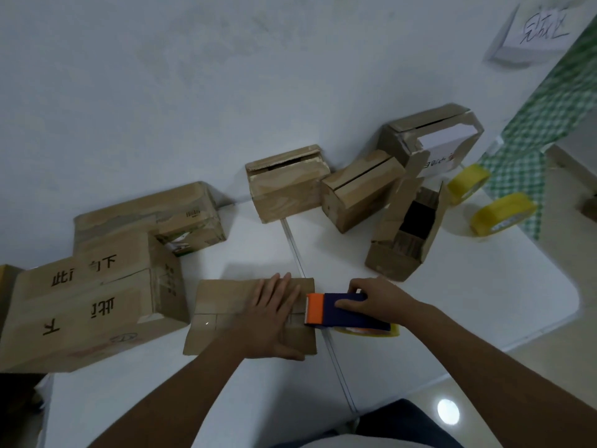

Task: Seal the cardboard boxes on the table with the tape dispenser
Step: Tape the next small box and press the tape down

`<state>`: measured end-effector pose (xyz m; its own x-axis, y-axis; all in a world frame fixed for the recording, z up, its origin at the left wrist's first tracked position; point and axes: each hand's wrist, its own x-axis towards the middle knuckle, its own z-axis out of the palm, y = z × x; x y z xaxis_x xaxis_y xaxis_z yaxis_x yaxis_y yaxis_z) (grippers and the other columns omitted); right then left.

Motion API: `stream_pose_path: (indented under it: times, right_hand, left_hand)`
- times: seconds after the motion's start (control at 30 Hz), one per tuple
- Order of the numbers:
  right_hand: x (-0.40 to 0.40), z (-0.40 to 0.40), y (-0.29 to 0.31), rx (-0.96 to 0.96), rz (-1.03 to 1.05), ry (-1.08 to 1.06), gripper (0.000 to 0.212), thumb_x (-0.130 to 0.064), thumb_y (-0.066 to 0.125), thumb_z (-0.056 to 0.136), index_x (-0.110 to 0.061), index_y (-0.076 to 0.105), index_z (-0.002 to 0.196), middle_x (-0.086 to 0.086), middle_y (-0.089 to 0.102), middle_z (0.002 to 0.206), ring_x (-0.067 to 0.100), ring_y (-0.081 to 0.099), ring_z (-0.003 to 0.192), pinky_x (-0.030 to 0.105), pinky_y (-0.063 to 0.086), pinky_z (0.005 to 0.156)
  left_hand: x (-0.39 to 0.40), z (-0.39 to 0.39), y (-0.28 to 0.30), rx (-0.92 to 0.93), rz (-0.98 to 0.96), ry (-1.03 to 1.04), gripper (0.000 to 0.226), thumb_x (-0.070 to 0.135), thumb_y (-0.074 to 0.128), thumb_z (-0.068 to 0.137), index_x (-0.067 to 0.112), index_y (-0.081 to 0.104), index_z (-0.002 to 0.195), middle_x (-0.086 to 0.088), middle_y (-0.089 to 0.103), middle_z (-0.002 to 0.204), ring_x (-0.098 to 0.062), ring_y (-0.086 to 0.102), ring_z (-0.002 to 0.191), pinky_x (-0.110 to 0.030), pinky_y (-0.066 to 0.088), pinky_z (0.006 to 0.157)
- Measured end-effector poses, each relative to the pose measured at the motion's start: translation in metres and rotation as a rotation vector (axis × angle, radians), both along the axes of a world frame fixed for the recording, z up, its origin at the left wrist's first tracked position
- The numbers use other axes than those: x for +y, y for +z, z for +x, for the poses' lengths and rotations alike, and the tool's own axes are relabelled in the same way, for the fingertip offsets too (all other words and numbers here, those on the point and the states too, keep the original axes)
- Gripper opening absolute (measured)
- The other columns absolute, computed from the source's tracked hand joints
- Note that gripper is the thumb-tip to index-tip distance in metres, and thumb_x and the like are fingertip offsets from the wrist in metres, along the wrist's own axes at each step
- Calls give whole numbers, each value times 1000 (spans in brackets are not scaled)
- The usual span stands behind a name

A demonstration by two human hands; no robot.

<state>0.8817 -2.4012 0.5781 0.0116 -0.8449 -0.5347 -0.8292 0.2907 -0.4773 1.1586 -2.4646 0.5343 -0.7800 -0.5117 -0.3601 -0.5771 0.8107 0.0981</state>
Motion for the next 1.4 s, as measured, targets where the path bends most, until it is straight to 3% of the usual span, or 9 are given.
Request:
stream_pose_path:
  times: [0.17, 0.43, 0.63, 0.8, 1.1, 1.4]
  right_hand:
    - [5, -4, -2, -43, -21, -4, 43, -68, 55, 83, -28, 57, 100, 0, 66, 103, 12, 61, 83, 28, 53, 72]
    - [33, -57, -2, -23, 25, -61, 36, -68, 57, 82, -32, 57, 88, -9, 61, 85, 5, 58, 77, 22, 44, 63]
    - [29, -50, -10, 70, 22, -58, 47, -70, 56, 81, -25, 60, 96, -2, 63, 94, 13, 58, 83, 30, 49, 73]
    - [19, -27, -11, 244, 28, 20, 55, -73, 50, 83, -20, 56, 98, 1, 53, 89, 18, 55, 82, 32, 46, 68]
    - [-4, 21, -11, 372, 39, 48, 55, -65, 48, 90, -12, 59, 102, 1, 42, 76, 19, 49, 74, 30, 39, 62]
    - [-20, 30, -12, 414, 50, 0, 50, -66, 53, 86, -16, 47, 84, -1, 39, 70, 17, 43, 66, 30, 37, 59]
  left_hand:
    - [0, -3, -2, -11, -10, -17, 130, 100, 28, 66, 18, -23, 152, -12, -30, 159, -33, -30, 146, -56, -12, 118]
    - [0, -3, -1, -21, -2, -9, 131, 100, 30, 66, 16, -16, 155, -11, -27, 161, -33, -27, 147, -58, -8, 119]
    - [4, -3, 3, 20, -6, -5, 129, 98, 38, 67, 14, 2, 158, -15, -10, 164, -35, -11, 151, -60, 4, 120]
    - [4, -4, 1, 10, -13, -7, 129, 99, 36, 67, 14, 1, 158, -14, -11, 164, -35, -11, 151, -61, 5, 119]
    - [2, -2, -4, 1, -26, -14, 131, 101, 31, 66, 16, -8, 157, -13, -19, 163, -33, -19, 150, -56, -5, 119]
    - [0, -1, -5, -8, -20, -11, 132, 102, 26, 64, 18, -19, 155, -12, -26, 161, -33, -24, 148, -57, -7, 119]
